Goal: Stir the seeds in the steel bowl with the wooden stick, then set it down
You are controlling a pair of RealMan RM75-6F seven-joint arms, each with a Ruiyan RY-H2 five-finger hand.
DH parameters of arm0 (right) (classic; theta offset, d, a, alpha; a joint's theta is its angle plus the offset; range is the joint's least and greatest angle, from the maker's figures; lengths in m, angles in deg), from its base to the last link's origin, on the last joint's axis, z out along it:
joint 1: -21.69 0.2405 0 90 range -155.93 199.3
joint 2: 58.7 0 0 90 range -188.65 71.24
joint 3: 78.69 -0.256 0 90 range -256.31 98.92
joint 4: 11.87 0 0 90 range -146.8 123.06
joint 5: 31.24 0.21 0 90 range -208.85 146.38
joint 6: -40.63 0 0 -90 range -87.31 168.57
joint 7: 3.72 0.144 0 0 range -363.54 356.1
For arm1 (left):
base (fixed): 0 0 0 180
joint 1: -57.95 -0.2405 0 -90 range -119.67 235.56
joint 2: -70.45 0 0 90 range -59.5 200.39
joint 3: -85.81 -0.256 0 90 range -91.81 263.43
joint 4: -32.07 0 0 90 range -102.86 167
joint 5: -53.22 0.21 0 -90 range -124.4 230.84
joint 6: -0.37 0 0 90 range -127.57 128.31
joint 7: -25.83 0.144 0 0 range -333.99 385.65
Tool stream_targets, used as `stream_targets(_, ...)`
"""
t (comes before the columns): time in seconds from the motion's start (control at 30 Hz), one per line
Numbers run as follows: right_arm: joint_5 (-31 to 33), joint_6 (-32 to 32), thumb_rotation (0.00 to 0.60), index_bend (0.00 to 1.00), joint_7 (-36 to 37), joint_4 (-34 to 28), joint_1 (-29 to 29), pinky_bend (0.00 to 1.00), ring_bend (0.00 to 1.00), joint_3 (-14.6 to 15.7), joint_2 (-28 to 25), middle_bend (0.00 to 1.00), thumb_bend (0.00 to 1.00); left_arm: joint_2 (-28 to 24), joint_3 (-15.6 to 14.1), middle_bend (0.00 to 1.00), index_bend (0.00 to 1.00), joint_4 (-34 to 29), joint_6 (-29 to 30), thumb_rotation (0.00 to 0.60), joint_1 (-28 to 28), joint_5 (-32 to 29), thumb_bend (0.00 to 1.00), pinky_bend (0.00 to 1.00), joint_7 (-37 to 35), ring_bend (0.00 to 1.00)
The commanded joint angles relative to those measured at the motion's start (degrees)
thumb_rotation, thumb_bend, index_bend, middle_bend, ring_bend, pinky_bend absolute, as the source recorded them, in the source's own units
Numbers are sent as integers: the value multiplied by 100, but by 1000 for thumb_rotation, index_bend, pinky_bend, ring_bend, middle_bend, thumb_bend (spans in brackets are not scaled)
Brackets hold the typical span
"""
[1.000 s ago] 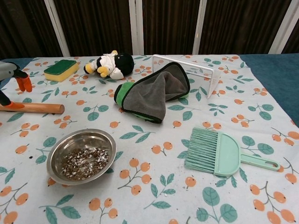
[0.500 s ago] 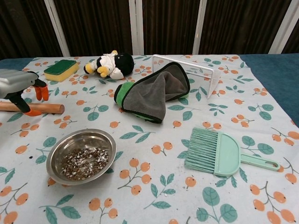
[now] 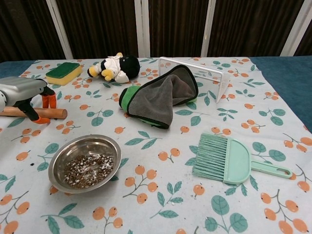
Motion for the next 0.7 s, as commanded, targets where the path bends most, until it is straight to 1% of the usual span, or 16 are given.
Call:
stream_targets(0.03,6,4,600,0,-1,-7,3,0,0,-5,-4,0,317,13,-5,420,433,-3,5,600,10,26,420,0,-46,0)
stream_targets(0.2,24,27,600,0,-11,-30,13,0,0,-11,-15,0,318,34,-35,431,441,-6,-4,600,35,53,420,0,-105,0)
stream_targets(0.5,50,43,600,0,0,-54,15,0,0,-17,-30,0,317,40,-91,494,466,-38,34,600,60,67,432,0,-116,12)
stream_targets(0.7,44,36,600,0,0,-62,5,0,0,-7,-29,0,318,26,-138,602,553,-46,97,600,29,81,508,0,-155,84)
